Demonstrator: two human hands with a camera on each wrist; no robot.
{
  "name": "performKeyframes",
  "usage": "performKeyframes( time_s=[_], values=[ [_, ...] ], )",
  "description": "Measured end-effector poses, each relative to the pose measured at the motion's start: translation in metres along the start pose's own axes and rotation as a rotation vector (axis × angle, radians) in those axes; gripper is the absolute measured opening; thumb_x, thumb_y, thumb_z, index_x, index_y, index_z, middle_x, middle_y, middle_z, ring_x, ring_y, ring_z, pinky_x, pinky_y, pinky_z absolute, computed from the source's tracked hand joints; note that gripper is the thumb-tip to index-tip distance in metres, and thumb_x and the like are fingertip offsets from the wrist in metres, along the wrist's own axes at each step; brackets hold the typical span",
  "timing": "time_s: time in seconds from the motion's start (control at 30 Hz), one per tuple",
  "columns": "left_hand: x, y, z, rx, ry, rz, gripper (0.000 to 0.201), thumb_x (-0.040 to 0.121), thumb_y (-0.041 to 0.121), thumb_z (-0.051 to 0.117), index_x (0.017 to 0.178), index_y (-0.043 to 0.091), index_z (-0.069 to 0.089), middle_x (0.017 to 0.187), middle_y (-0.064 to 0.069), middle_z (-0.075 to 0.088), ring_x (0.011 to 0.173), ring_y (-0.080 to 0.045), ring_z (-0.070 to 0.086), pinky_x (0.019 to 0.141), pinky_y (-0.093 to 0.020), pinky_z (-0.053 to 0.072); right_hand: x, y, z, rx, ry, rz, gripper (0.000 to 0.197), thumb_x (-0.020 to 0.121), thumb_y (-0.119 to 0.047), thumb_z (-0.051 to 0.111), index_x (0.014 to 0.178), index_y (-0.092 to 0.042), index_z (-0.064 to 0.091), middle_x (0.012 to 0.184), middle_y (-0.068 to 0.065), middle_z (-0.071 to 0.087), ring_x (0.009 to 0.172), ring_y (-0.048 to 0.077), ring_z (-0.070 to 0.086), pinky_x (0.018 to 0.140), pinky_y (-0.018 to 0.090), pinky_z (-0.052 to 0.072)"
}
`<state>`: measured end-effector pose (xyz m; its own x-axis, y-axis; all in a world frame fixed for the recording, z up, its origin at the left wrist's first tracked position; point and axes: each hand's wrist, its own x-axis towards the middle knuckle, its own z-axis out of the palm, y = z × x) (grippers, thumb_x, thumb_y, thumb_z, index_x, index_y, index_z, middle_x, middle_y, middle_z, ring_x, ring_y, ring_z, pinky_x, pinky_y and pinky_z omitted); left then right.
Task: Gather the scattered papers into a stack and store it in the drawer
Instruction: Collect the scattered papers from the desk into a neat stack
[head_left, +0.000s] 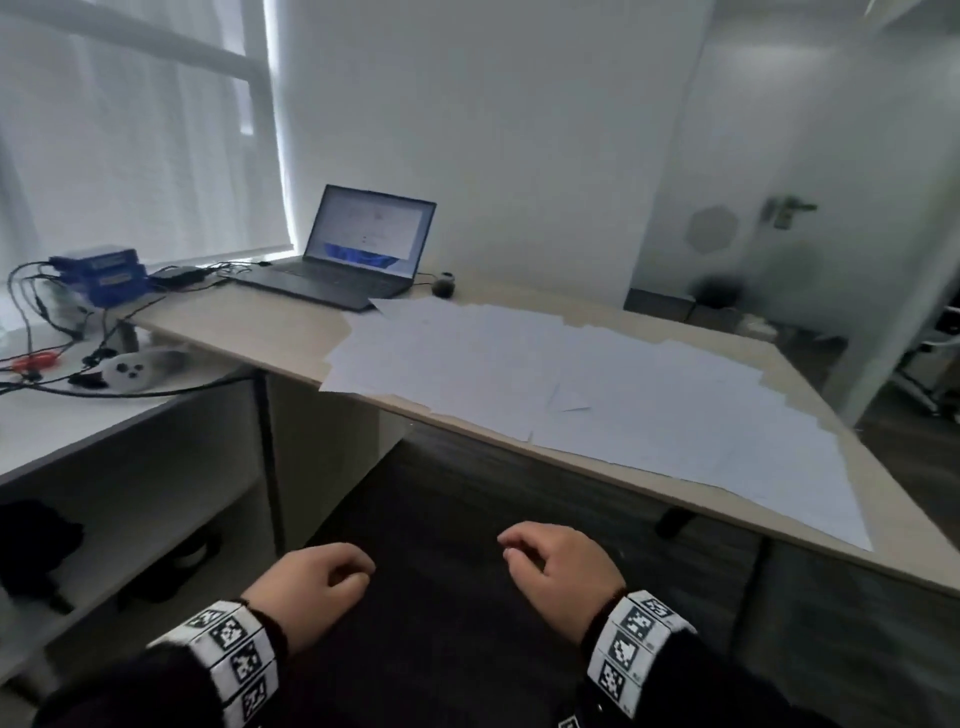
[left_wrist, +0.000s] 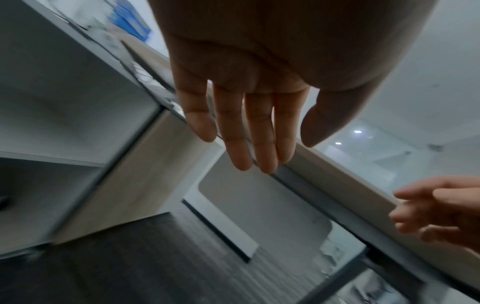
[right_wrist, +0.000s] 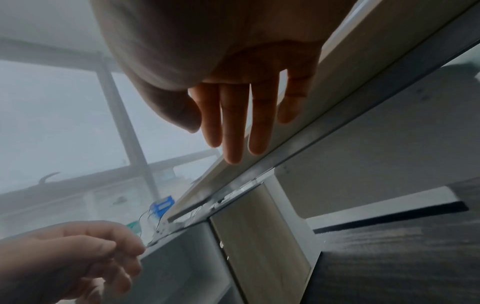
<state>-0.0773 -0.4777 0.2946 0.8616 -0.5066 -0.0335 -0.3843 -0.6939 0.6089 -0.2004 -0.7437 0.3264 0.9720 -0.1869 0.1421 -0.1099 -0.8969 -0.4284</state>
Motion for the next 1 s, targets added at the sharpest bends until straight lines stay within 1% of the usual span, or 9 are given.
performKeyframes(
  time_s=[0.1, 0.27, 0.33, 0.47, 0.57, 0.67, 0.77, 0.9, 1.0],
  values=[
    [0.017, 0.052, 0.016, -0.004, -0.013, 0.132, 0.016, 0.088, 0.035, 0.063, 0.082, 0.05, 0.063, 0.084, 0.017, 0.07, 0.077, 0.003, 0.064, 0.074, -0.019, 0.052, -0.028, 0.033, -0.027, -0.022, 0.15, 0.041, 0.036, 0.09, -0.045, 0.043, 0.117, -0.037, 0.067, 0.109, -0.022, 0.069, 0.105, 0.0, 0.058, 0.096, 0.028, 0.046],
    [0.035, 0.138, 0.047, -0.016, -0.053, 0.276, 0.013, 0.089, 0.03, 0.062, 0.087, 0.042, 0.067, 0.076, 0.012, 0.07, 0.064, 0.0, 0.062, 0.059, -0.016, 0.049, -0.074, 0.096, -0.072, -0.073, 0.386, 0.175, 0.041, 0.085, -0.047, 0.042, 0.115, -0.035, 0.067, 0.114, -0.019, 0.068, 0.111, 0.007, 0.058, 0.098, 0.039, 0.046],
    [0.041, 0.168, 0.058, -0.015, -0.06, 0.353, 0.015, 0.089, 0.025, 0.063, 0.087, 0.04, 0.067, 0.081, 0.016, 0.068, 0.072, 0.004, 0.06, 0.065, -0.011, 0.043, -0.087, 0.121, -0.087, -0.11, 0.435, 0.266, 0.039, 0.086, -0.046, 0.043, 0.118, -0.036, 0.064, 0.121, -0.018, 0.064, 0.116, 0.008, 0.055, 0.1, 0.038, 0.043],
    [0.061, 0.218, 0.08, -0.006, -0.079, 0.492, 0.017, 0.087, 0.021, 0.063, 0.091, 0.037, 0.067, 0.088, 0.022, 0.062, 0.084, 0.0, 0.056, 0.078, -0.016, 0.039, -0.101, 0.164, -0.112, -0.164, 0.516, 0.424, 0.032, 0.089, -0.038, 0.051, 0.119, -0.036, 0.062, 0.129, -0.015, 0.06, 0.123, 0.013, 0.051, 0.101, 0.039, 0.037],
    [0.082, 0.252, 0.094, -0.006, -0.086, 0.581, 0.017, 0.087, 0.021, 0.061, 0.096, 0.031, 0.071, 0.094, 0.02, 0.062, 0.093, -0.002, 0.057, 0.088, -0.02, 0.042, -0.1, 0.183, -0.125, -0.205, 0.489, 0.52, 0.033, 0.09, -0.04, 0.05, 0.121, -0.038, 0.06, 0.136, -0.015, 0.056, 0.128, 0.013, 0.048, 0.105, 0.043, 0.033],
    [0.104, 0.283, 0.112, -0.003, -0.066, 0.649, 0.017, 0.085, 0.027, 0.058, 0.095, 0.033, 0.069, 0.102, 0.018, 0.065, 0.102, -0.005, 0.057, 0.096, -0.03, 0.044, -0.096, 0.198, -0.135, -0.262, 0.428, 0.581, 0.039, 0.092, -0.044, 0.046, 0.129, -0.038, 0.055, 0.146, -0.015, 0.048, 0.135, 0.012, 0.042, 0.11, 0.044, 0.028],
    [0.124, 0.306, 0.13, 0.113, -0.062, 0.713, 0.026, 0.085, 0.032, 0.054, 0.108, 0.035, 0.065, 0.121, 0.019, 0.061, 0.118, -0.007, 0.051, 0.104, -0.034, 0.037, -0.09, 0.21, -0.137, -0.279, 0.352, 0.643, 0.047, 0.094, -0.053, 0.038, 0.138, -0.04, 0.049, 0.155, -0.016, 0.039, 0.143, 0.01, 0.033, 0.115, 0.044, 0.02],
    [0.14, 0.321, 0.152, 0.246, -0.14, 0.708, 0.053, 0.088, 0.04, 0.047, 0.141, 0.038, 0.042, 0.153, 0.017, 0.033, 0.142, -0.008, 0.025, 0.117, -0.038, 0.021, -0.092, 0.217, -0.124, -0.367, 0.295, 0.624, 0.058, 0.094, -0.062, 0.029, 0.147, -0.042, 0.035, 0.161, -0.018, 0.027, 0.149, 0.007, 0.02, 0.119, 0.041, 0.01],
    [0.142, 0.325, 0.165, 0.325, -0.166, 0.722, 0.064, 0.089, 0.049, 0.039, 0.149, 0.038, 0.022, 0.161, 0.016, 0.012, 0.149, -0.009, 0.008, 0.12, -0.041, 0.014, -0.093, 0.217, -0.118, -0.4, 0.259, 0.602, 0.061, 0.092, -0.06, 0.031, 0.15, -0.045, 0.026, 0.163, -0.019, 0.019, 0.151, 0.008, 0.01, 0.12, 0.043, 0.001]
  ],
)
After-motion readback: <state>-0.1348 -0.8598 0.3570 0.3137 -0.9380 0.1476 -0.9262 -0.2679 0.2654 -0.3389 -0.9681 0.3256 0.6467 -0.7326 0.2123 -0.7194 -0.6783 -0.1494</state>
